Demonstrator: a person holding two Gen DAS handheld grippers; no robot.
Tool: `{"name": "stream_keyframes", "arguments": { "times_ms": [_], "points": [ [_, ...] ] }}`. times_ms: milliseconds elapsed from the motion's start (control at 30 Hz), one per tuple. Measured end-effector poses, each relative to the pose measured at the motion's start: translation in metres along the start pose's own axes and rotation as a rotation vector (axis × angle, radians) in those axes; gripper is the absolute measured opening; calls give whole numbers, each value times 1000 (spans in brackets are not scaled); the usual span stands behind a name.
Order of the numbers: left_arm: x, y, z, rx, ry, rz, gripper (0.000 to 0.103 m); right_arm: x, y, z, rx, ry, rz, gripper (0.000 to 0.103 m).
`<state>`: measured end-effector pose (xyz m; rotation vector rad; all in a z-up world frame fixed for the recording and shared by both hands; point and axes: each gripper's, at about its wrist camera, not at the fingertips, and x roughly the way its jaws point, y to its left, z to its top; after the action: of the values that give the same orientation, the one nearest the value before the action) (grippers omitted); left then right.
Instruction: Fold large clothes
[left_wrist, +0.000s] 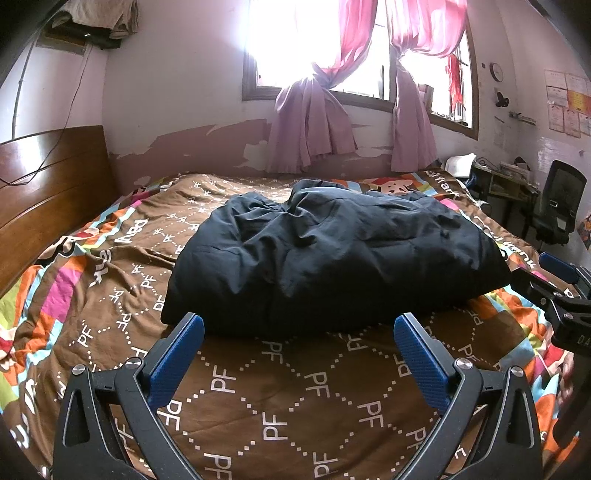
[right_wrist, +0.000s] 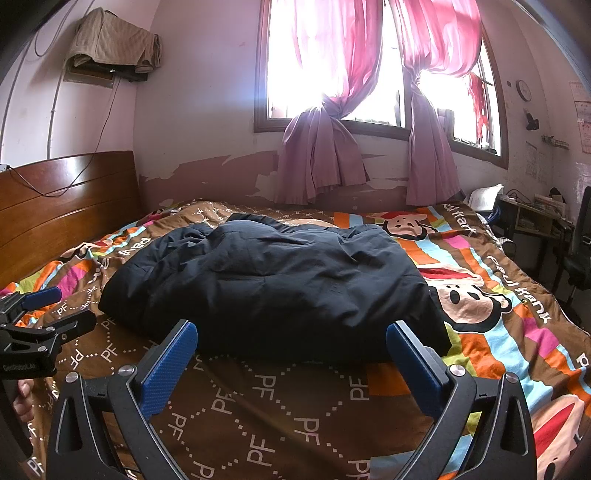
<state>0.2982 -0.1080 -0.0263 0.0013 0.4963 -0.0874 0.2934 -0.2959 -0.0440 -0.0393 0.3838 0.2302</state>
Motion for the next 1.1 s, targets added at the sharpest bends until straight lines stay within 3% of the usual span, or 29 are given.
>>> {"name": "stream_keyframes", "arguments": {
  "times_ms": [1100],
  "points": [
    [1, 2, -6, 4, 19, -37, 101, 0, -1, 0, -1, 6, 1, 103]
  ]
}}
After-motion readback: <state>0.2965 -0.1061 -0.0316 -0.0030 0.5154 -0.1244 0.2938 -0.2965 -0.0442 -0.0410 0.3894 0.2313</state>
